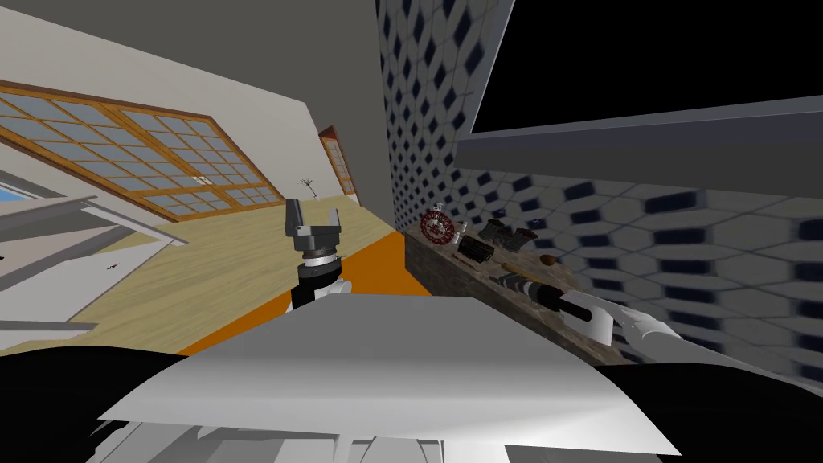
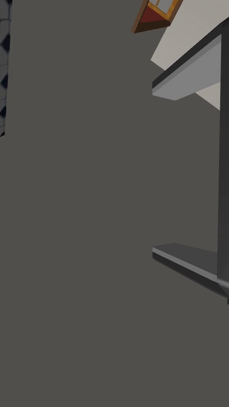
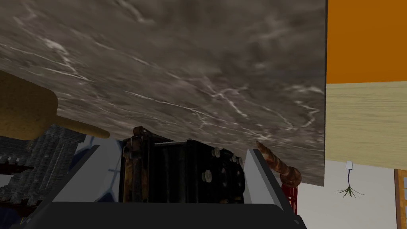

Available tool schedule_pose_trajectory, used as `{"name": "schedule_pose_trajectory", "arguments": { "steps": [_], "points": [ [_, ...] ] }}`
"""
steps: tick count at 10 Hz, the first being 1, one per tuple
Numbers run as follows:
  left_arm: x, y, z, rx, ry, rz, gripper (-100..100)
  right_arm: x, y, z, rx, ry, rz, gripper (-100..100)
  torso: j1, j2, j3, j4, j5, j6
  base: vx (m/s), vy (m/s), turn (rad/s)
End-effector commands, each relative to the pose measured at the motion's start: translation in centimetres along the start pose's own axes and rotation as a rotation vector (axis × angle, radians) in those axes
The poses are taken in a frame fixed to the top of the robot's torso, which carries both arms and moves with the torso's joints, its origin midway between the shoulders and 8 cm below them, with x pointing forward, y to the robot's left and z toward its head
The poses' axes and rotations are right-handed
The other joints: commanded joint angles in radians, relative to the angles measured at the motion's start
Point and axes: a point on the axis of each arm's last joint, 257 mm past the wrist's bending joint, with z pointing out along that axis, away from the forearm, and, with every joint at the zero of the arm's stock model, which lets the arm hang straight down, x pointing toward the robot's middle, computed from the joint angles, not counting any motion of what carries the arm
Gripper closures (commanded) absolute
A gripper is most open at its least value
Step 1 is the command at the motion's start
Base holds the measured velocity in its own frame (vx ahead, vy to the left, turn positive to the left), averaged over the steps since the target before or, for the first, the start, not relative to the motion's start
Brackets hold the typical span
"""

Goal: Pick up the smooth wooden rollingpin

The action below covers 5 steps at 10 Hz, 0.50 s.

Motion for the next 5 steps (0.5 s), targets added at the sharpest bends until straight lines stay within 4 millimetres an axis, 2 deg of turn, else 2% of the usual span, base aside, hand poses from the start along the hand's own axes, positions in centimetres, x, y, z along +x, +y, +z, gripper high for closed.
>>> {"name": "schedule_pose_trajectory", "arguments": {
  "steps": [1, 2, 3, 5],
  "points": [
    [0.0, 0.0, 0.0, 0.0, 0.0, 0.0, 0, 1.9, -2.5, -1.5, 0.035, 0.072, -0.09, -100, 0.0, 0.0, 0.0, 0.0, 0.0, 0.0, 0.035, 0.001, 0.063],
    [0.0, 0.0, 0.0, 0.0, 0.0, 0.0, 0, 3.4, -4.1, -2.6, 0.056, 0.127, -0.148, -100, -0.001, 0.001, 0.0, 0.0, 0.0, 0.0, 0.053, 0.001, 0.124],
    [0.0, 0.0, 0.0, 0.0, 0.0, 0.0, 0, 3.2, -4.5, -2.8, 0.059, 0.13, -0.157, -100, 0.0, 0.0, 0.0, 0.0, 0.0, 0.0, 0.045, -0.005, 0.04],
    [0.0, 0.0, 0.0, 0.0, 0.0, 0.0, 0, 5.8, -7.8, -5.5, 0.096, 0.243, -0.278, -100, -0.001, 0.0, 0.0, 0.0, 0.0, 0.0, 0.048, -0.009, 0.066]
  ]
}}
